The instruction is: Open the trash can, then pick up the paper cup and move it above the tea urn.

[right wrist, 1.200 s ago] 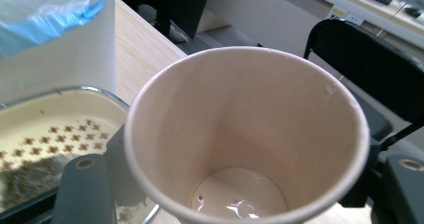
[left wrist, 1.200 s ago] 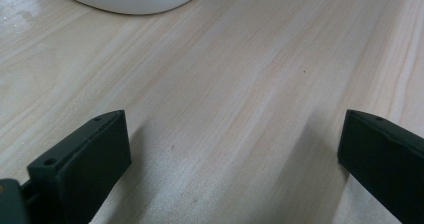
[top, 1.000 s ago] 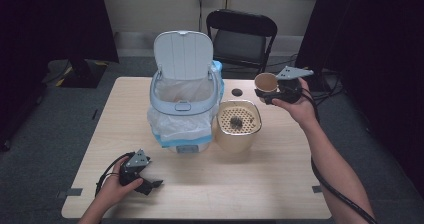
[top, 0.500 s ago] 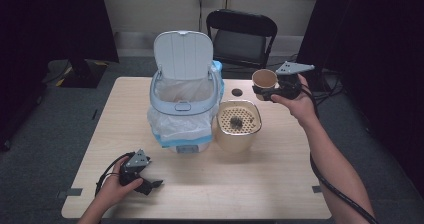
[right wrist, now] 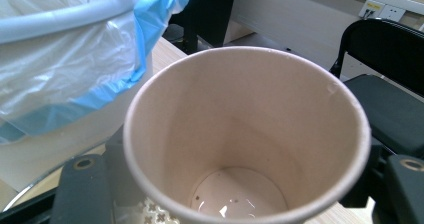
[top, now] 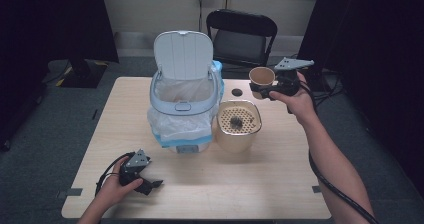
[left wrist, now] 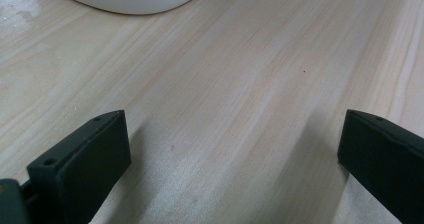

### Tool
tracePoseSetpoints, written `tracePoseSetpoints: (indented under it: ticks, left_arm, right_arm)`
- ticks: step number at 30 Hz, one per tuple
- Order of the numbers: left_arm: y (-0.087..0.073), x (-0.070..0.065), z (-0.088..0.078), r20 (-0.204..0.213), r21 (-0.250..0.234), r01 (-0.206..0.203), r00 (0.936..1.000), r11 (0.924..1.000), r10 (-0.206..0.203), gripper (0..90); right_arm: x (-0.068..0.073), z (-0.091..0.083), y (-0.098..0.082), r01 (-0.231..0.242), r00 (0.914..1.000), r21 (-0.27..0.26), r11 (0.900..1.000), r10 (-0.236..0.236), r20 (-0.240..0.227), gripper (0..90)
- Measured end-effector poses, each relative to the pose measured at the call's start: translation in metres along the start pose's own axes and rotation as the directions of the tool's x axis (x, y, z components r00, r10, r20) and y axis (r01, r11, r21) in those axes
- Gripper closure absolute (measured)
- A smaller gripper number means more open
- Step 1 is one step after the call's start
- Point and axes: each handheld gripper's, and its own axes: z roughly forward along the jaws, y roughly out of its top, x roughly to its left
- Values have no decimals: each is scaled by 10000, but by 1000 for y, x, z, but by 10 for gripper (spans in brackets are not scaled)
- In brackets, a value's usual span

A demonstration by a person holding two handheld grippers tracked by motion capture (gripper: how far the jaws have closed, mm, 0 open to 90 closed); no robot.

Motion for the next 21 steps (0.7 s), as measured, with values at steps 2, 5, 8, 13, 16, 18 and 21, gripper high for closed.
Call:
tracePoseSetpoints:
  ticks: [2, 5, 8, 13, 16, 18, 21]
  left_arm:
    - [0, 0, 0, 5, -7, -4, 10000, 10000, 4, 0]
    - [0, 0, 0, -13, 28, -10, 10000, 10000, 10, 0]
    - [0, 0, 0, -17, 22, 8, 10000, 10000, -8, 0]
    - [0, 0, 0, -30, 15, -13, 10000, 10000, 13, 0]
    - [0, 0, 0, -33, 11, -6, 10000, 10000, 6, 0]
    - [0, 0, 0, -32, 15, -14, 10000, 10000, 14, 0]
    - [0, 0, 0, -75, 22, -84, 9999, 10000, 84, 0]
  right_arm:
    - [1, 2, 2, -21, 10000, -47, 10000, 21, -57, 266]
    - [4, 4, 5, -16, 9998, -73, 10000, 14, -188, 266]
    - [7, 6, 8, -4, 9993, -72, 10000, 2, -365, 266]
    - [11, 5, 18, 4, 9983, -241, 9997, -18, -578, 266]
    - [13, 4, 23, -2, 9975, -323, 9995, -21, -701, 266]
    - [14, 5, 26, -12, 9970, -365, 9993, -17, -772, 265]
    - [17, 6, 30, -12, 9959, -340, 9994, -19, -906, 265]
